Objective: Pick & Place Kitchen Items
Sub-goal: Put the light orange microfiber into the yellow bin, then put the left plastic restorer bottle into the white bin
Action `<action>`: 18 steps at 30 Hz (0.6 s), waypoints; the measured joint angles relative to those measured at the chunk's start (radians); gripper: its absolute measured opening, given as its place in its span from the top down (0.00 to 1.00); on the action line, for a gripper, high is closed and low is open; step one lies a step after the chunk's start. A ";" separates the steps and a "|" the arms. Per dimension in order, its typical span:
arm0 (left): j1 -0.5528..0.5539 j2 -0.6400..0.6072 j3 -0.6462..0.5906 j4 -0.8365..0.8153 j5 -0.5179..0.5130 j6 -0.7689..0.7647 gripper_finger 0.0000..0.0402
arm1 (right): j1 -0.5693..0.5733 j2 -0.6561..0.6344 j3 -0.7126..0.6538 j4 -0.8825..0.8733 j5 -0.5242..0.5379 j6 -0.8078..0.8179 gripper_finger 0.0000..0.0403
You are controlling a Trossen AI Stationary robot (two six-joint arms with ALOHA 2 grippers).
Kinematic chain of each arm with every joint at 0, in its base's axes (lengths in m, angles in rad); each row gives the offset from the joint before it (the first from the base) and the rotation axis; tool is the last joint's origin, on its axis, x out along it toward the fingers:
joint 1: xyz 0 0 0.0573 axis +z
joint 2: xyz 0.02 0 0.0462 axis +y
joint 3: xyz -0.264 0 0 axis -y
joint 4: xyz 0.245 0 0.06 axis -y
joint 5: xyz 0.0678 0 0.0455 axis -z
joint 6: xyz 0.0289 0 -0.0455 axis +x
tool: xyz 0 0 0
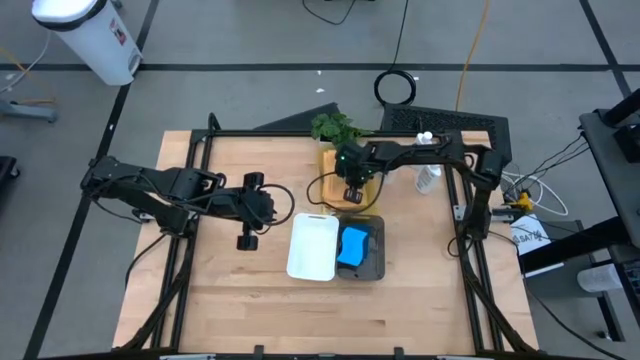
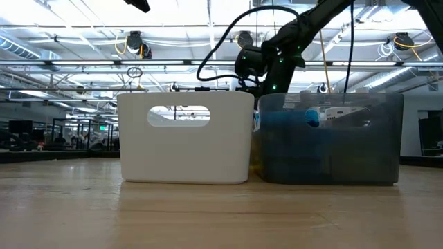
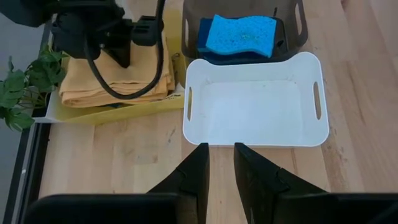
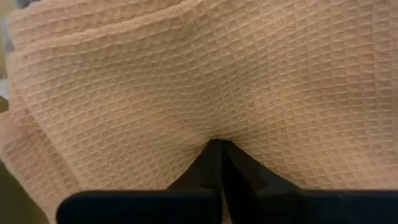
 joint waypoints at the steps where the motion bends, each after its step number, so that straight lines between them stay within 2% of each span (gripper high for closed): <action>1: 0.000 0.000 0.000 0.000 -0.001 0.000 0.80 | 0.000 -0.003 0.000 0.003 0.000 -0.001 1.00; 7: 0.000 0.000 0.000 0.000 -0.003 0.001 0.80 | 0.001 -0.088 -0.008 -0.009 0.001 -0.011 1.00; 18: 0.000 0.000 0.000 0.000 -0.003 -0.002 0.80 | 0.000 -0.429 -0.008 -0.021 0.007 -0.011 1.00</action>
